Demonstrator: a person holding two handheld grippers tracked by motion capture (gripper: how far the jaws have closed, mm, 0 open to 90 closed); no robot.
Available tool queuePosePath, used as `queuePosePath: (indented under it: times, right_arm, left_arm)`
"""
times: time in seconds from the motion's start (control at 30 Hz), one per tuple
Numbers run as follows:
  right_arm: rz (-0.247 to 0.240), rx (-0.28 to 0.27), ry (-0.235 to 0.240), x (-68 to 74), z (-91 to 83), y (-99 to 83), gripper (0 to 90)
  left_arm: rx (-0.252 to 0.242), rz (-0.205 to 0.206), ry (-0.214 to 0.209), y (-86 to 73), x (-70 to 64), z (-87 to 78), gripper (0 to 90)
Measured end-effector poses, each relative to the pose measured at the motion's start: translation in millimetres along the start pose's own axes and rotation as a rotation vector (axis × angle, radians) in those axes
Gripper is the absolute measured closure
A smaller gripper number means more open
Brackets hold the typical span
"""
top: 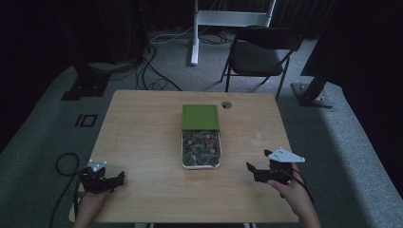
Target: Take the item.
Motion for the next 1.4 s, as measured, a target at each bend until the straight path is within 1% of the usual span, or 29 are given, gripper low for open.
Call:
queuePosePath:
  times: [0.1, 0.23, 0.3, 0.87, 1.1, 1.4]
  right_arm:
    - [0.007, -0.007, 0.013, 3.2, 1.8, 4.9, 12.9]
    - [-0.003, -0.014, 0.024, 7.0, 3.4, 10.8, 12.9]
    - [0.000, -0.017, 0.032, 9.5, 4.7, 14.1, 12.9]
    - [-0.052, -0.041, 0.085, 31.8, 17.6, 43.0, 13.0]
    - [-0.058, -0.053, 0.110, 41.3, 23.7, 53.2, 13.0]
    - [-0.077, -0.053, 0.138, 54.3, 34.3, 60.4, 13.4]
  left_arm:
    - [0.000, 0.000, 0.000, 0.0, 0.0, 0.0, 1.7]
    - [0.000, 0.000, 0.000, 0.0, 0.0, 0.0, 1.7]
    - [0.000, 0.000, 0.000, 0.0, 0.0, 0.0, 1.7]
    - [0.000, 0.000, 0.000, 0.0, 0.0, -0.1, 1.7]
    - [0.000, 0.000, 0.000, 0.0, 0.0, -0.1, 1.7]
    - [0.000, 0.000, 0.000, 0.0, 0.0, 0.0, 1.7]
Point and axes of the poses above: each handheld gripper's, and its own axes: z roughly forward along the jaws, y roughly out of its top, x roughly to its left, the point moved 1 cm from there along z, roughly forward along the jaws, and after that the axes turned 9 degrees about -y, right-handed, at the moved point
